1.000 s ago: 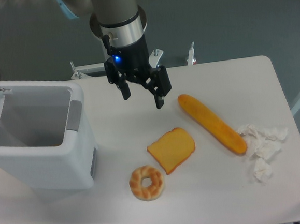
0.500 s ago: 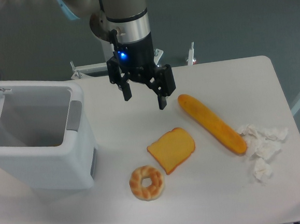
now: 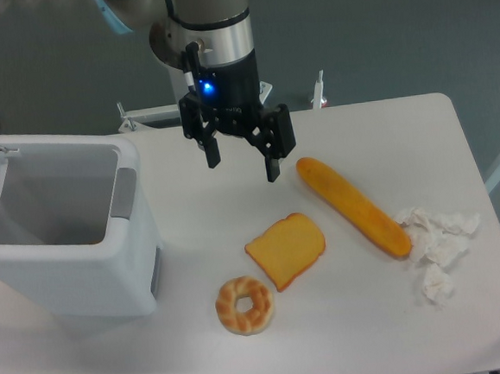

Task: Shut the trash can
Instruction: 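Raise the open gripper up from above the bread items, then swing the gripper up and over toward the trash can's raised lid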

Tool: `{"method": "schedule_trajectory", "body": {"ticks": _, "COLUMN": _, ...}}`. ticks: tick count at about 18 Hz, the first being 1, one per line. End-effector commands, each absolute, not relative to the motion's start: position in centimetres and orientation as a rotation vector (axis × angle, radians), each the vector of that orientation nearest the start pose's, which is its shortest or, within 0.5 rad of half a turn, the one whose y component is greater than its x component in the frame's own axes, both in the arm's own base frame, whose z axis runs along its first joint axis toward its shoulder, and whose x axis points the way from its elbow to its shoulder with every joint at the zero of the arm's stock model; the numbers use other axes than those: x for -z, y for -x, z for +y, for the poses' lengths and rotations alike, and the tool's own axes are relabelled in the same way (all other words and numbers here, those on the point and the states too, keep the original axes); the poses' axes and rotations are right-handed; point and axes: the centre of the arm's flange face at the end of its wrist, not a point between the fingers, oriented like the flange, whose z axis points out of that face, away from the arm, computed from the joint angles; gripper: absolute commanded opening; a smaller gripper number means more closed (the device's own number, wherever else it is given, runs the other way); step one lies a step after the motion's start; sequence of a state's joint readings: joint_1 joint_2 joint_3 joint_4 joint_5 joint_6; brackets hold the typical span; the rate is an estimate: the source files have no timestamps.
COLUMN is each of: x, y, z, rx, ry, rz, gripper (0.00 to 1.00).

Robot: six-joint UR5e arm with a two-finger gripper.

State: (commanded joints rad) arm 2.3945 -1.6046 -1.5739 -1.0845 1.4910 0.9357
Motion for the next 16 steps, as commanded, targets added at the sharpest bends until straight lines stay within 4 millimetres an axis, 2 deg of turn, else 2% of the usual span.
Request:
{"method": "schedule_trajectory", "body": {"ticks": 7, "x": -54.3, "y": 30.2, "z": 46.6, "rx": -0.403, "ry": 2.71, "rz": 0.154, "gripper": 1.0}}
{"method": "schedule_trajectory", "body": {"ticks": 12, "x": -55.4, "y": 29.8, "z": 46.6, "rx": -0.374, "ry": 2.681, "rz": -0.025, "gripper": 1.0}}
{"method": "schedule_trajectory", "body": {"ticks": 16, "x": -55.8, "y": 29.3, "z": 45.9, "rx": -0.384, "ry": 2.68, "rz": -0.059, "gripper": 1.0}}
